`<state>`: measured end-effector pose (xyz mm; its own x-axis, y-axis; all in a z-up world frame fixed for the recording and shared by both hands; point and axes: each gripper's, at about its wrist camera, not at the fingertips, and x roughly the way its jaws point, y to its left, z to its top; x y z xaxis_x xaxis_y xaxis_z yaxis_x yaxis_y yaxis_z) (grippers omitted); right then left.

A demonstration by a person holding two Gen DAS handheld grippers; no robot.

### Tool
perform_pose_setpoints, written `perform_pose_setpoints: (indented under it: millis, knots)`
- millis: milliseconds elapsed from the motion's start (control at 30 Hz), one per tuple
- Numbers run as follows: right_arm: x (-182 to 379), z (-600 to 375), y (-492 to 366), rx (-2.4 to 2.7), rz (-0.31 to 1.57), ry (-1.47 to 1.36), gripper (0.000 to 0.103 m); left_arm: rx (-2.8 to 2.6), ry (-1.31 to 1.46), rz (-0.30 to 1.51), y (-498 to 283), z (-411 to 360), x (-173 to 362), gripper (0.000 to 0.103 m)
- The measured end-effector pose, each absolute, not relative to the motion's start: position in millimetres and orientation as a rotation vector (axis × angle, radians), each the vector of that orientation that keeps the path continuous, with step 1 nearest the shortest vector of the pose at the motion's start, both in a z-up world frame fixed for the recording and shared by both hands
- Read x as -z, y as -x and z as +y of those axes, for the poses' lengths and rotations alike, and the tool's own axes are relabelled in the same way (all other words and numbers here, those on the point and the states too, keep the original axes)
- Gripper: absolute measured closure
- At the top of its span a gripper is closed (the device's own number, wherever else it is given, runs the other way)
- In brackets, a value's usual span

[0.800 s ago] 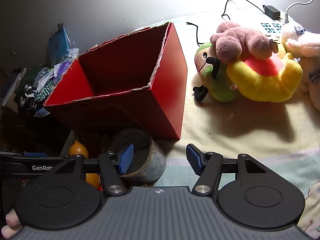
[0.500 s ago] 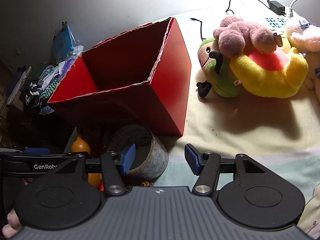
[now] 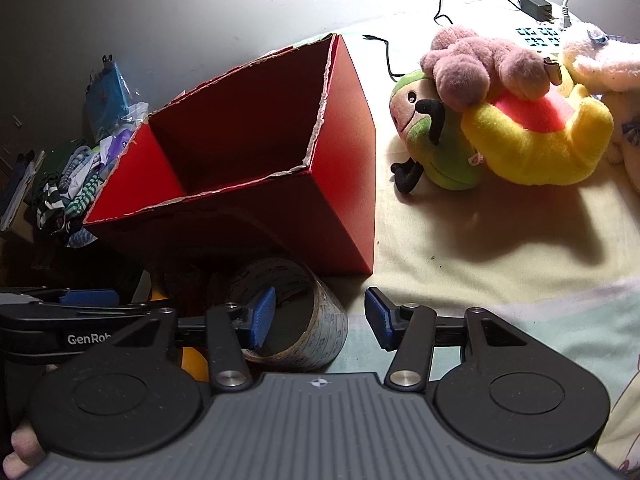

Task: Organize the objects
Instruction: 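Close the right tool around the roll of packing tape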

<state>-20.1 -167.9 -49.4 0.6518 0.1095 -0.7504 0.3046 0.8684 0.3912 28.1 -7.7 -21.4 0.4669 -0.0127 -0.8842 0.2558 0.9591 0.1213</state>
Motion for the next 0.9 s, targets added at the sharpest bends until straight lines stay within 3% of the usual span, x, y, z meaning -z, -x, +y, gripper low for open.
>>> perform_pose_setpoints:
  millis: [133, 467, 533, 900]
  knots:
    - [53.1, -165.2, 17.0, 0.121, 0.881, -0.538, 0.055, 0.28, -0.186, 1.095, -32.2, -2.6, 20.2, 0.047]
    - [67.7, -166.8, 9.1, 0.14, 0.919, -0.584, 0.066, 0.48, -0.11, 1.078, -39.1, -9.9, 28.7, 0.063]
    - [69.7, -167.4, 7.4, 0.136, 0.925, -0.596, 0.069, 0.499, -0.112, 1.082, -40.6, -12.2, 33.6, 0.071]
    - [79.7, -174.0, -0.8, 0.161, 0.956, -0.638, 0.074, 0.552, -0.16, 1.101, -43.9, -18.5, 56.1, 0.072]
